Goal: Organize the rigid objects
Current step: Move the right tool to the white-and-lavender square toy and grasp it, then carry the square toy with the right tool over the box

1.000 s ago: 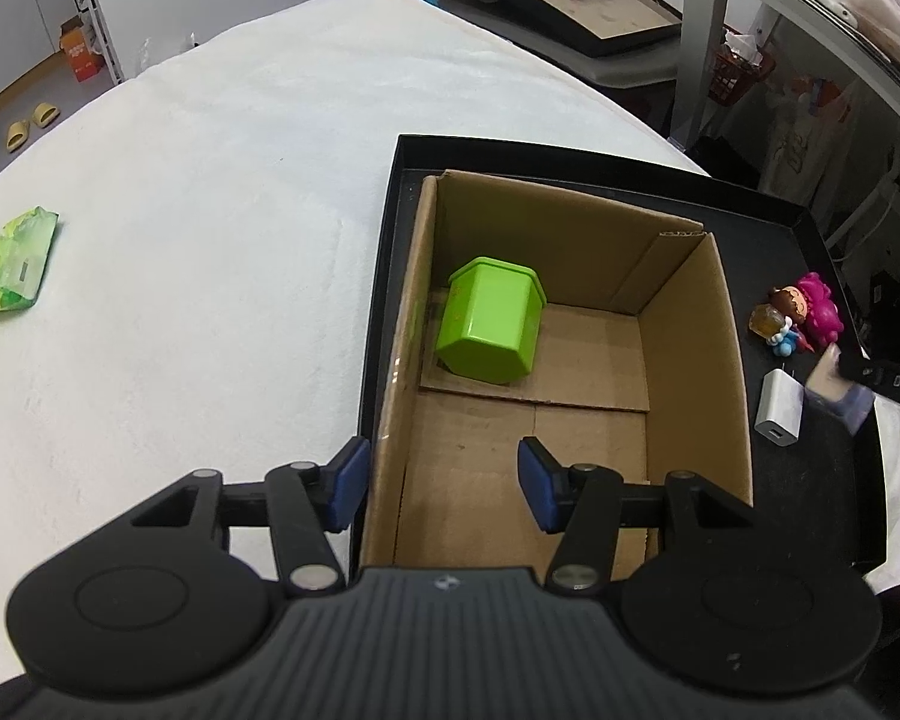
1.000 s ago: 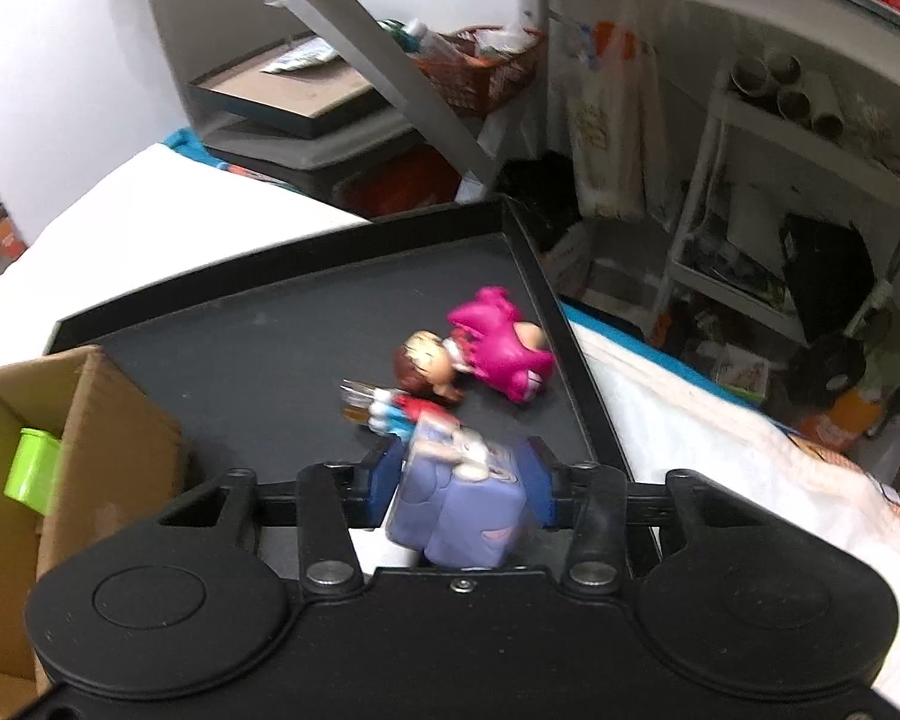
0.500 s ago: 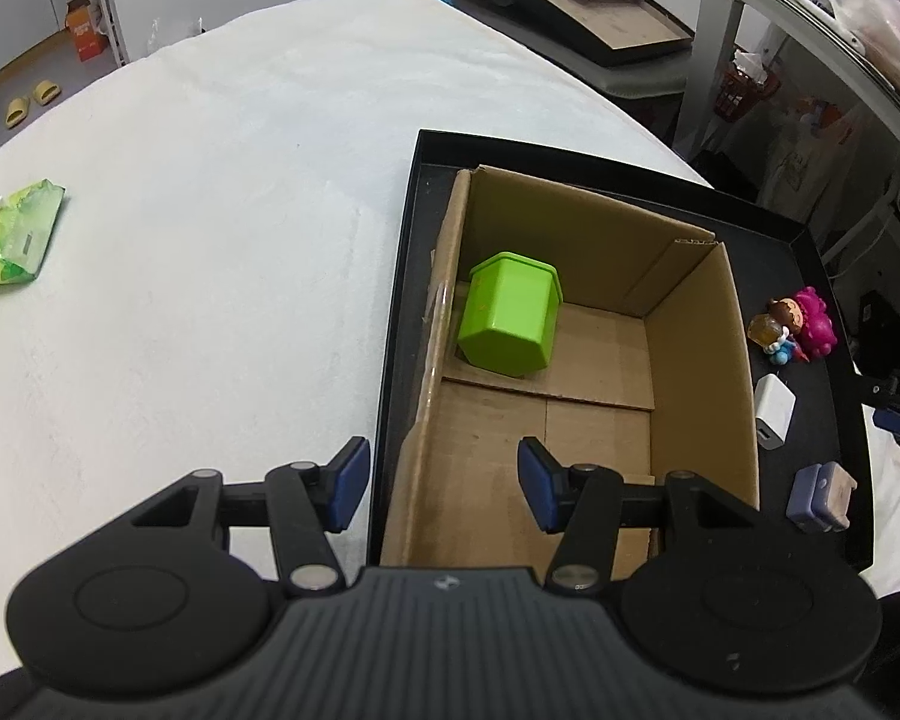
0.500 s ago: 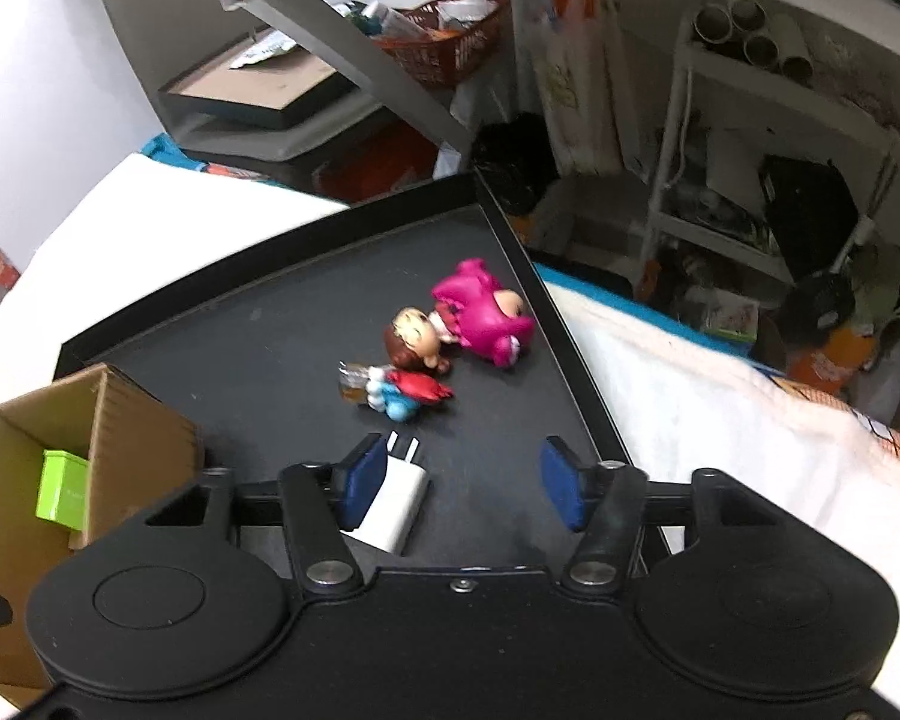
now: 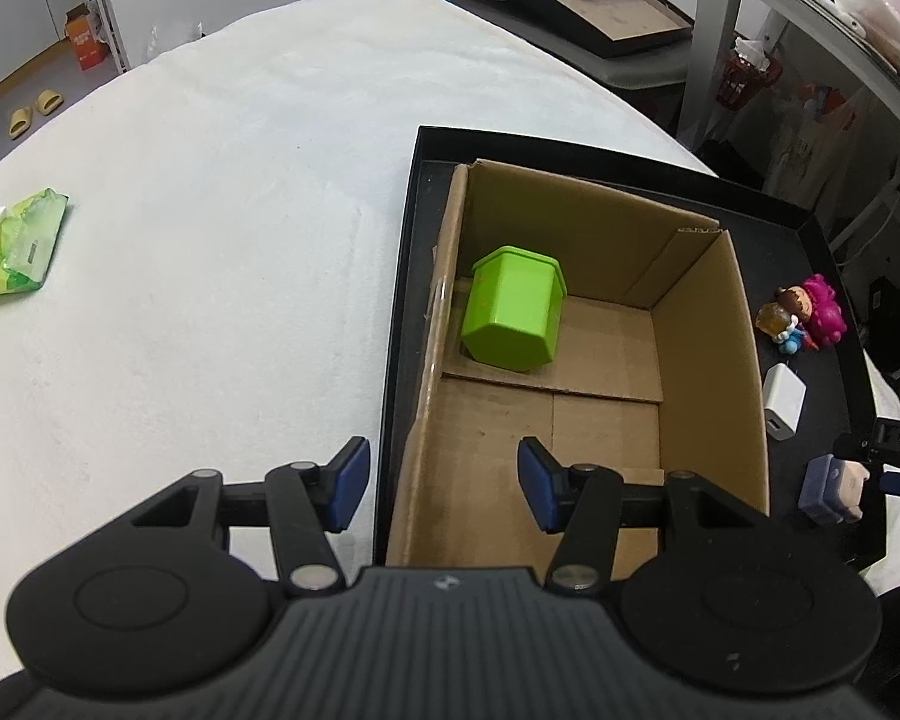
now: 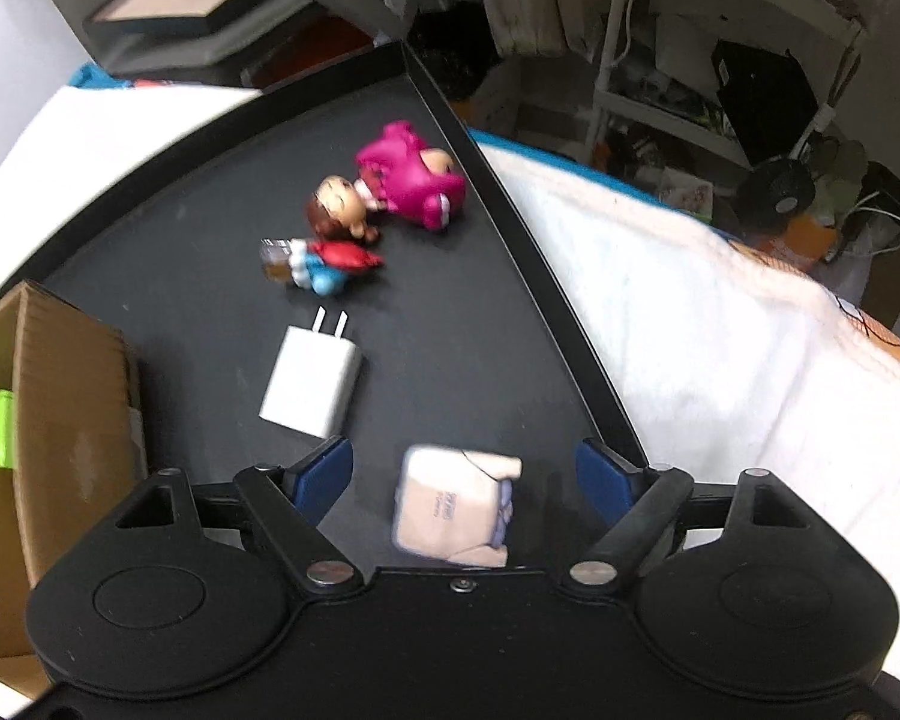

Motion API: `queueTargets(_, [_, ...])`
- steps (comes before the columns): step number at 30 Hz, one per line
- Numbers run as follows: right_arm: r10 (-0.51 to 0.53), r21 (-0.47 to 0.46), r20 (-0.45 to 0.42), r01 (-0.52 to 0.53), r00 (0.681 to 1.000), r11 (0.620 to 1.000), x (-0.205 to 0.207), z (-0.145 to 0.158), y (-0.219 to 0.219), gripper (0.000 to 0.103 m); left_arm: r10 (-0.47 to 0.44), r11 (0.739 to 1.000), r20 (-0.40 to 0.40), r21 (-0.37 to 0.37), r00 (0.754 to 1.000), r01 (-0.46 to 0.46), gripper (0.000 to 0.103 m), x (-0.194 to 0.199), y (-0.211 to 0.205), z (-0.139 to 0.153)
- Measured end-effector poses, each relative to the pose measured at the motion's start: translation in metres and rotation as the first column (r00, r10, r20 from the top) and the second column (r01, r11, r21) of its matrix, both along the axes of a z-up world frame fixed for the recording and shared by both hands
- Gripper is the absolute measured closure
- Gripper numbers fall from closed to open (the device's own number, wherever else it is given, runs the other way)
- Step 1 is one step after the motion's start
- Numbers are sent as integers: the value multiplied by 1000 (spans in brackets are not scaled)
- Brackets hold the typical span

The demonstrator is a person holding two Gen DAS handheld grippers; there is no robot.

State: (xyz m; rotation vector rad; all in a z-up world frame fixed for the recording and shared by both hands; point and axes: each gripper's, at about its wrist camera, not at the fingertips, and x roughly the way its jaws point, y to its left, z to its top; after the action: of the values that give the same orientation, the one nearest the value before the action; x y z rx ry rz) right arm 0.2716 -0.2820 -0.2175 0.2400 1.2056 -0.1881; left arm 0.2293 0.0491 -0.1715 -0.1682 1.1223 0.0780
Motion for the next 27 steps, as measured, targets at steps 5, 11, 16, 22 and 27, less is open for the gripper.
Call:
queueTargets(5, [23, 21, -51, -22, 998, 1000, 1, -16, -2, 53, -7, 1000, -6, 23, 1000, 7, 50, 1, -4, 0])
queueTargets(11, [7, 50, -14, -7, 1000, 999, -7, -16, -10, 60, -37, 999, -8, 26, 999, 37, 50, 2, -12, 1])
queueTargets(16, [22, 68, 20, -23, 1000, 997, -11, -10, -10, 60, -43, 999, -5, 20, 999, 43, 50, 1, -15, 3])
queueTargets(22, [38, 64, 55, -42, 998, 997, -10, 4, -6, 60, -50, 998, -3, 26, 999, 50, 50, 0, -17, 4])
queueTargets(27, [49, 53, 79, -53, 996, 997, -9, 17, 1, 60, -41, 999, -3, 10, 999, 41, 50, 0, -13, 3])
